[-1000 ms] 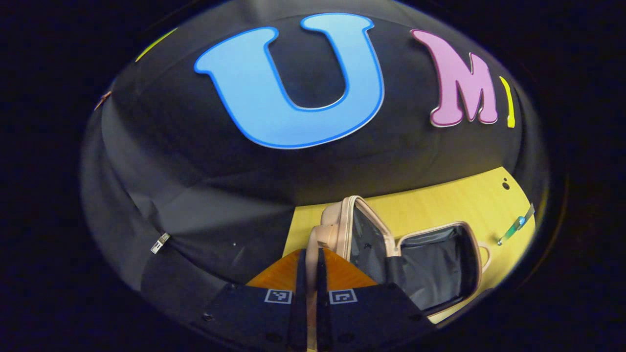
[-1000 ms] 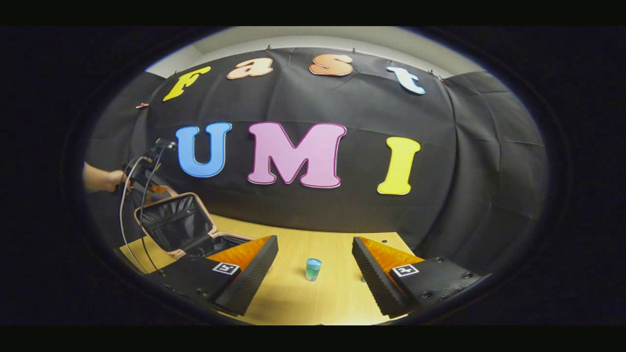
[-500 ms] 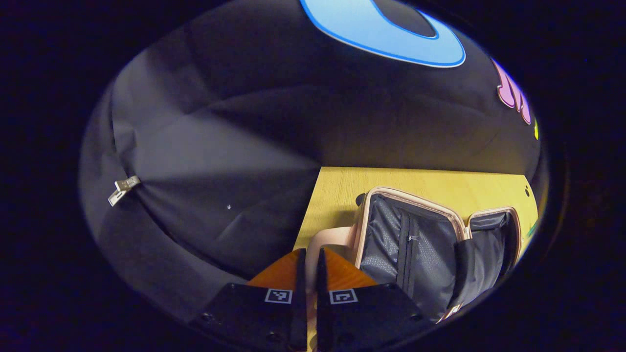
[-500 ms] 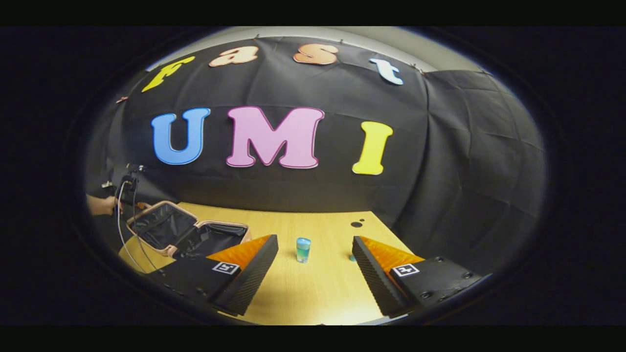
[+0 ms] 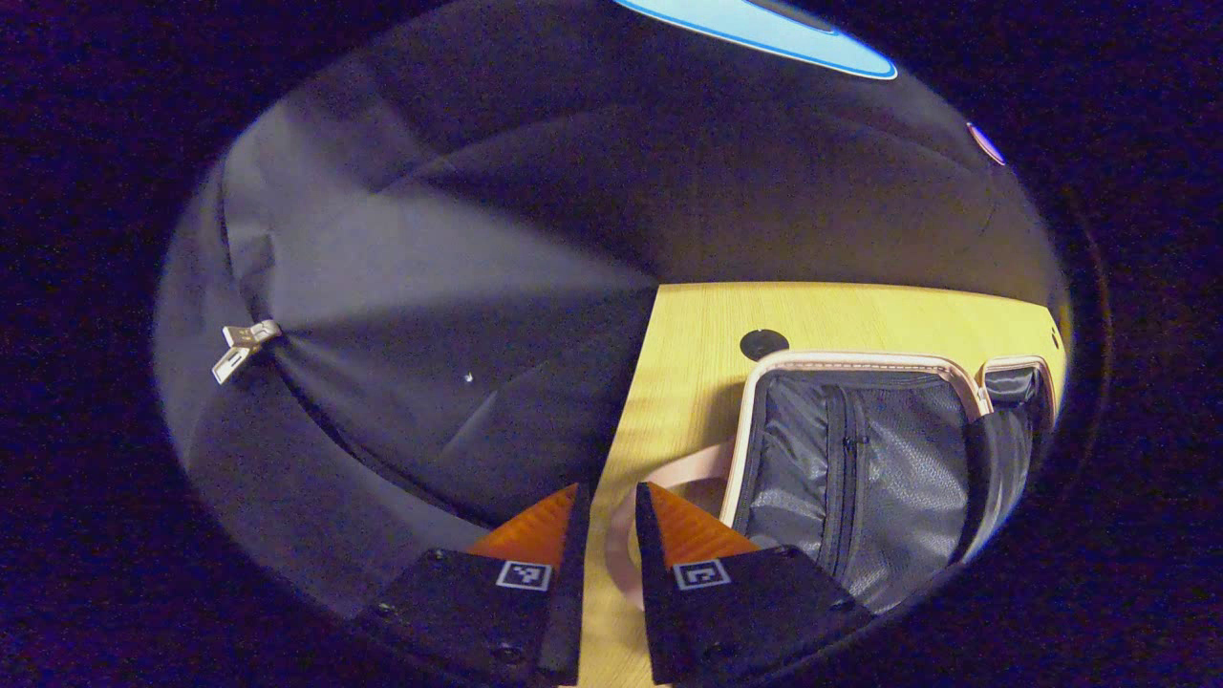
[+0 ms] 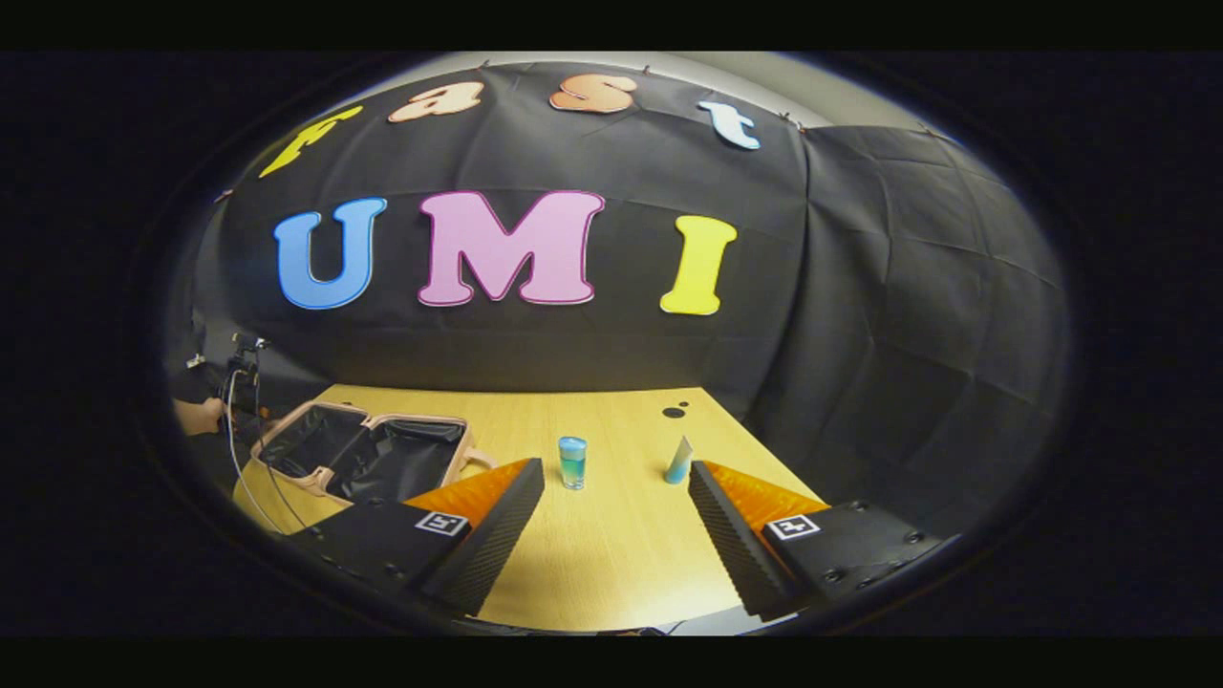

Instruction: First open the suitcase, pack the skin care products into it, and then close the suitcase.

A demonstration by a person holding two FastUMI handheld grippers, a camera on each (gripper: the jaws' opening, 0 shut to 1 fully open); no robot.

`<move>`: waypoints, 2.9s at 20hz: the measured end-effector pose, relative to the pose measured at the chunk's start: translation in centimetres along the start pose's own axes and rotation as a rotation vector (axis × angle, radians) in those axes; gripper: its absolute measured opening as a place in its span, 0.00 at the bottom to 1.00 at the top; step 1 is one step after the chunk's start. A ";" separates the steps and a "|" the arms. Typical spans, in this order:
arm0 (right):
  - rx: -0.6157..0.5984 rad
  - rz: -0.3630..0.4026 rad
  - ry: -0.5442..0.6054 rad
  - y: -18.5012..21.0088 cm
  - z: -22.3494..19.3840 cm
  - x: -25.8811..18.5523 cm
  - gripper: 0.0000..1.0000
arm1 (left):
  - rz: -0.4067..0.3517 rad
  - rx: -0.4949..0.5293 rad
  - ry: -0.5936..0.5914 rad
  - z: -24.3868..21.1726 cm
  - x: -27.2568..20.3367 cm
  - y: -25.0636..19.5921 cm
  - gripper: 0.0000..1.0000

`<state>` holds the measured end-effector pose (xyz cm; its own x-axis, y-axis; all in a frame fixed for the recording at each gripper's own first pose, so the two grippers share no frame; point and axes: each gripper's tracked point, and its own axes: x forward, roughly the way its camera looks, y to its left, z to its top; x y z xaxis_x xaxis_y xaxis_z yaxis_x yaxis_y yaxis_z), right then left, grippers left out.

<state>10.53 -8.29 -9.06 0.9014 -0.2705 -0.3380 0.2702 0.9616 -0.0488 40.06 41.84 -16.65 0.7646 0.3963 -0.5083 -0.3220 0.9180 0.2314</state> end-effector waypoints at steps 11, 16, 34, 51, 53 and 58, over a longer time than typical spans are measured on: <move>-0.007 0.058 -0.075 -2.8 3.6 4.0 0.97 | -0.144 -0.062 -0.454 10.6 -21.1 -12.5 0.97; 0.020 0.117 -0.066 -3.9 4.0 6.8 0.97 | -0.249 -0.060 -0.519 9.4 -29.0 -24.1 0.98; -0.037 0.179 0.091 -11.5 -5.2 17.2 0.97 | -0.623 0.127 -0.350 -5.8 -29.8 -63.0 0.98; -0.025 0.143 0.149 -11.9 -13.6 26.2 0.97 | -0.604 0.134 -0.329 -5.4 -21.4 -72.0 0.54; -0.028 0.141 0.155 -11.4 -14.4 27.3 0.95 | -0.597 0.116 -0.322 -5.7 -21.4 -71.4 0.51; -0.066 0.122 0.167 -10.7 -16.7 29.6 0.96 | -0.596 0.129 -0.330 -6.4 -21.9 -70.2 0.50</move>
<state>28.70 -25.84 -34.21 0.8559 -0.1452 -0.4963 0.1344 0.9893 -0.0575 42.34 -31.20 -27.09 0.9268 -0.2186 -0.3055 0.2588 0.9610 0.0978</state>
